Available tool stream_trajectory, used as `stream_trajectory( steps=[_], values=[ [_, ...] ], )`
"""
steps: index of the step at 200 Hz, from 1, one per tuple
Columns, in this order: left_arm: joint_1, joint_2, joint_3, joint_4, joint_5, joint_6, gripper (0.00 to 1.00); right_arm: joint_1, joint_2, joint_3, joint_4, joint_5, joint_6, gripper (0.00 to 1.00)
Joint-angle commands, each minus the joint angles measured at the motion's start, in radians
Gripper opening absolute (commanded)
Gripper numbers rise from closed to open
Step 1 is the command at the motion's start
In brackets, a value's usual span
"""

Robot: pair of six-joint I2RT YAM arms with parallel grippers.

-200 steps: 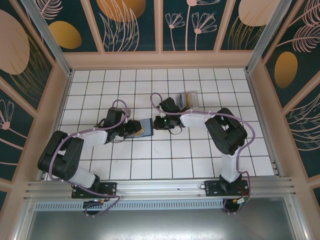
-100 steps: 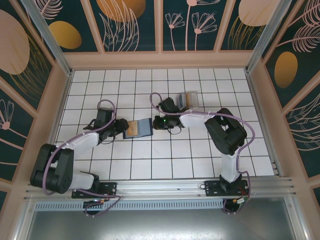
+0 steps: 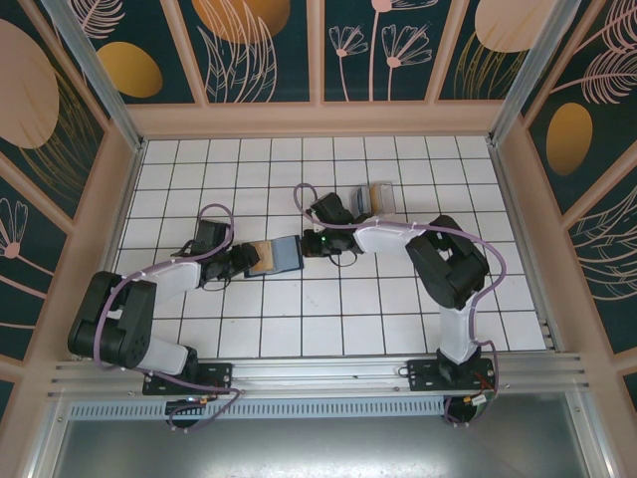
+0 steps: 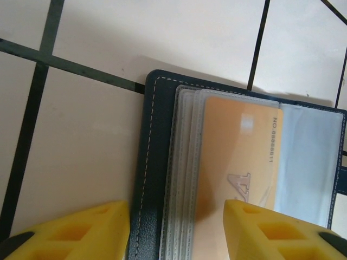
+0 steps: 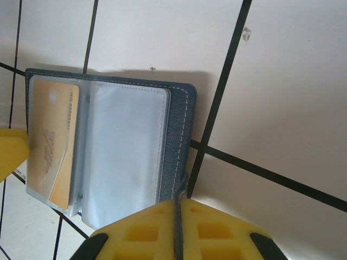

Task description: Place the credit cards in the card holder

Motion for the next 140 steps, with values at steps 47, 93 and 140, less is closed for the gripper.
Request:
stream_trajectory(
  steps=[47,93,140],
  values=[
    [-0.007,-0.068,-0.013,0.186,0.15,-0.036,0.44,0.029,0.059,0.038,0.068,-0.074,0.034,0.07],
    [-0.022,-0.079,-0.018,0.276,0.208,-0.061,0.42,0.033,0.084,0.032,0.115,-0.128,0.066,0.07],
    [-0.089,-0.009,0.017,0.326,0.24,-0.059,0.42,0.037,0.083,0.026,0.135,-0.11,0.078,0.07]
  ],
)
